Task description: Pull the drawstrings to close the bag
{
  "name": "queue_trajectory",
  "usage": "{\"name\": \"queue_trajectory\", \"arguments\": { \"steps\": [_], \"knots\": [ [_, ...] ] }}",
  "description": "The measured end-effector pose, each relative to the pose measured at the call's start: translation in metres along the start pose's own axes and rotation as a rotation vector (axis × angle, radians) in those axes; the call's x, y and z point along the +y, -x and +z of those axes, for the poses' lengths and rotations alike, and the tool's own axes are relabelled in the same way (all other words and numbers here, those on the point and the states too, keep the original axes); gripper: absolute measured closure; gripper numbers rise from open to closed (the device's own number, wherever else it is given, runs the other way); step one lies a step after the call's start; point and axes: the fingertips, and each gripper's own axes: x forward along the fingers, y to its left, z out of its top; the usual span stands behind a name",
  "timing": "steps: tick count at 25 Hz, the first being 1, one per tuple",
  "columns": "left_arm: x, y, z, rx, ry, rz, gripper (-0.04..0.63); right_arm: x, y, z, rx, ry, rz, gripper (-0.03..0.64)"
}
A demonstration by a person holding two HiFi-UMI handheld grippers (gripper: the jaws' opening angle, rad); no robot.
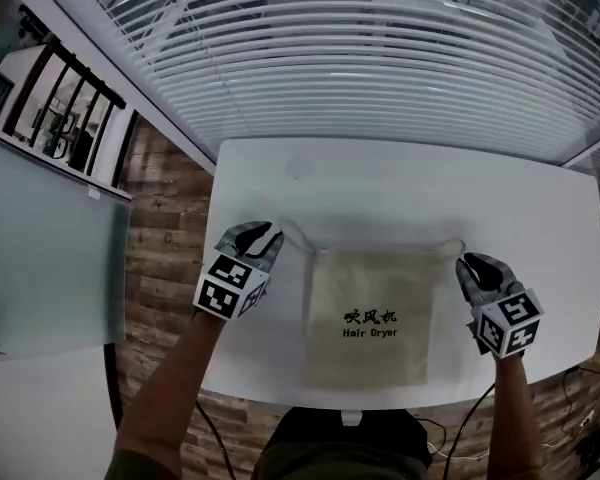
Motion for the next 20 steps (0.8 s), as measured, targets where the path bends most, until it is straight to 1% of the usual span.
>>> {"name": "queue_trajectory", "arguments": {
  "steps": [3,6,9,12,16,20],
  "knots": [
    [0.009,-0.013,-0.009,0.056,-0.029,0.019,0.523,-0.024,-0.015,-0.014,0.045,0.024,-0.026,0.549],
    [0.008,-0.021,-0.011,0.089,-0.053,0.028,0.514,-0.047,-0.022,-0.027,0.102,0.049,-0.053,0.537],
    [0.005,-0.026,-0.002,0.088,-0.055,0.017,0.512,-0.059,-0.027,-0.03,0.149,0.069,-0.053,0.537],
    [0.005,-0.035,0.008,0.076,-0.056,0.005,0.511,-0.066,-0.034,-0.029,0.175,0.077,-0.049,0.537],
    [0.001,-0.045,0.002,0.091,-0.047,-0.001,0.508,-0.066,-0.041,-0.039,0.197,0.061,-0.041,0.537],
    [0.003,-0.045,-0.004,0.081,-0.043,-0.004,0.509,-0.063,-0.045,-0.044,0.183,0.052,-0.033,0.54]
  ]
}}
